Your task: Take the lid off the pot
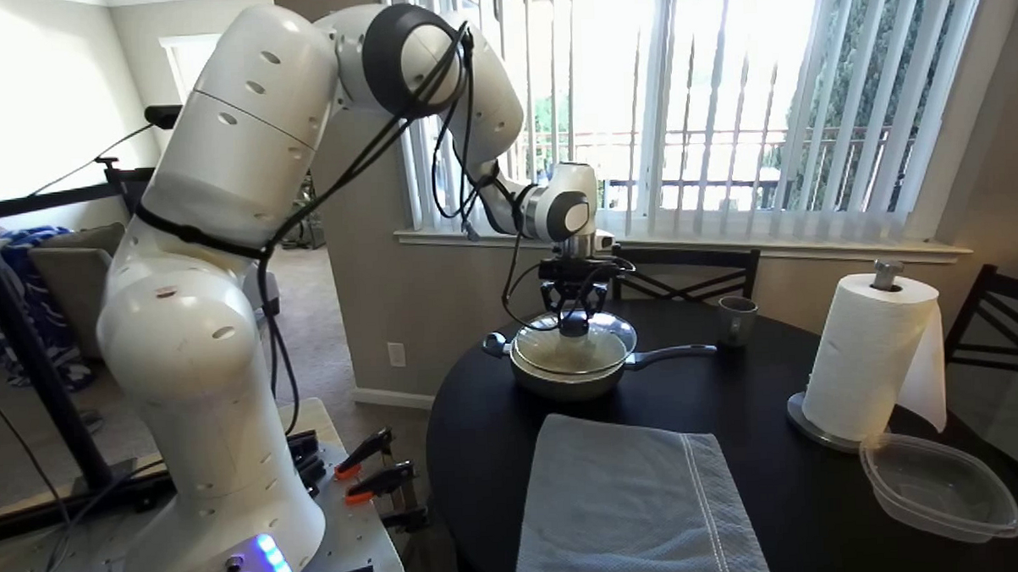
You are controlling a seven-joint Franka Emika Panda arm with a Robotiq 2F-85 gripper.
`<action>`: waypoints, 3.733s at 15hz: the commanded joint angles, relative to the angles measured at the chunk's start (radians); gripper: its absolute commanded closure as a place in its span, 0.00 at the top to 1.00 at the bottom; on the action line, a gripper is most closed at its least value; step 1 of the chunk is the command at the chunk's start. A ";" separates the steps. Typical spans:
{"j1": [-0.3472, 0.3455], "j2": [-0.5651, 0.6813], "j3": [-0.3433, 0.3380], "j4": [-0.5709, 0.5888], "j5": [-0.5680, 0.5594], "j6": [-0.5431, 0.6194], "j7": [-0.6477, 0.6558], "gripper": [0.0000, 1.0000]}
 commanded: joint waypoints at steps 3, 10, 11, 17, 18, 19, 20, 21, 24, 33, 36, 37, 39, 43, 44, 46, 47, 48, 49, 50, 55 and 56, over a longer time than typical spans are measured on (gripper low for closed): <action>-0.037 -0.193 -0.019 -0.209 0.025 0.079 0.079 0.33; -0.166 -0.319 -0.042 -0.460 0.173 0.261 0.098 0.33; -0.189 -0.330 -0.040 -0.488 0.207 0.282 0.090 0.33; -0.319 -0.317 -0.022 -0.579 0.446 0.317 0.056 0.33; -0.328 -0.314 -0.028 -0.587 0.470 0.316 0.066 0.33; -0.335 -0.310 -0.032 -0.590 0.489 0.318 0.072 0.33; -0.332 -0.308 -0.046 -0.596 0.486 0.314 0.095 0.33; -0.331 -0.306 -0.054 -0.598 0.488 0.311 0.107 0.33; -0.310 -0.293 -0.096 -0.606 0.457 0.310 0.174 0.33; -0.141 -0.223 -0.287 -0.612 0.256 0.392 0.545 0.33; -0.064 -0.191 -0.345 -0.594 0.181 0.381 0.661 0.33; -0.054 -0.185 -0.346 -0.589 0.176 0.370 0.676 0.33; -0.039 -0.177 -0.341 -0.583 0.174 0.363 0.690 0.85; 0.009 -0.199 -0.354 -0.588 0.154 0.379 0.723 1.00; 0.022 -0.208 -0.358 -0.590 0.143 0.383 0.723 1.00; 0.046 -0.222 -0.366 -0.590 0.118 0.385 0.735 1.00; 0.039 -0.237 -0.347 -0.599 0.119 0.412 0.713 1.00; 0.041 -0.249 -0.341 -0.604 0.118 0.431 0.711 1.00; 0.021 -0.203 -0.333 -0.564 0.135 0.391 0.705 1.00; 0.026 -0.211 -0.331 -0.565 0.133 0.399 0.705 1.00; 0.027 -0.224 -0.328 -0.569 0.132 0.402 0.705 1.00; 0.027 -0.224 -0.328 -0.569 0.131 0.402 0.705 1.00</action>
